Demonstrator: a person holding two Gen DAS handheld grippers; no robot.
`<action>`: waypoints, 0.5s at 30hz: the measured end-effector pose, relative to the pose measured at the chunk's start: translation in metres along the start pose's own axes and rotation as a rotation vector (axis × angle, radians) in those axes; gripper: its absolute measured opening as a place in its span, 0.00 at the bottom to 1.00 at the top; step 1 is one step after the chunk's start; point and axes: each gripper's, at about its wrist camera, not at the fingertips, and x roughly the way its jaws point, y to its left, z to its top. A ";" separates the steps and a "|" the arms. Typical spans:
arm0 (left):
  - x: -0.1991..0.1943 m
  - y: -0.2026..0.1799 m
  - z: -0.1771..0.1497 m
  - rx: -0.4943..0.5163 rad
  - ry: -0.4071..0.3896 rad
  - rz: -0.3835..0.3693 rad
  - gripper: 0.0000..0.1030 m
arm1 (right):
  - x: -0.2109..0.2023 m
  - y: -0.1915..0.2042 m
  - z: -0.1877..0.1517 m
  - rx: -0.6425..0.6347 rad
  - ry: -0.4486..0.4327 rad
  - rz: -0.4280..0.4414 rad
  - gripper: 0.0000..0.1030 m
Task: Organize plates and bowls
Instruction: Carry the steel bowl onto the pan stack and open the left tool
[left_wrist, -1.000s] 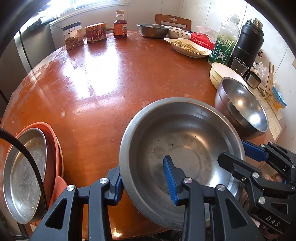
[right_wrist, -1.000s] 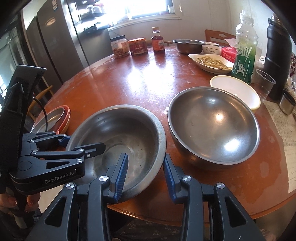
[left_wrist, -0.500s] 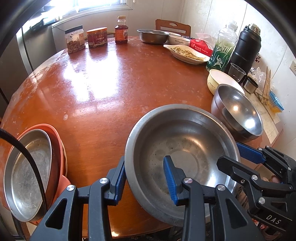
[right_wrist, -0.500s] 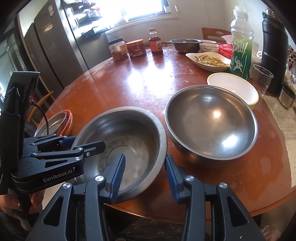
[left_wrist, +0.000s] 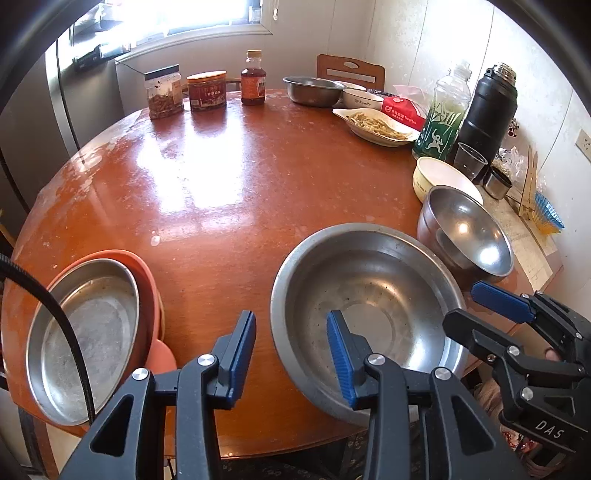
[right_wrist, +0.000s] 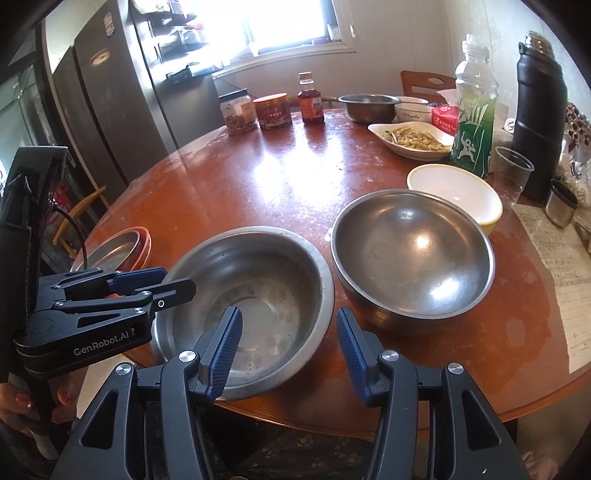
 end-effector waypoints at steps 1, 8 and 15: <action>-0.002 0.000 -0.001 0.000 -0.003 0.006 0.39 | -0.002 0.001 0.000 -0.003 -0.005 -0.002 0.54; -0.013 -0.001 -0.004 -0.003 -0.019 0.016 0.39 | -0.012 0.003 0.001 -0.009 -0.031 0.005 0.54; -0.023 -0.005 -0.007 0.002 -0.038 0.026 0.39 | -0.026 0.004 0.001 -0.012 -0.065 0.017 0.54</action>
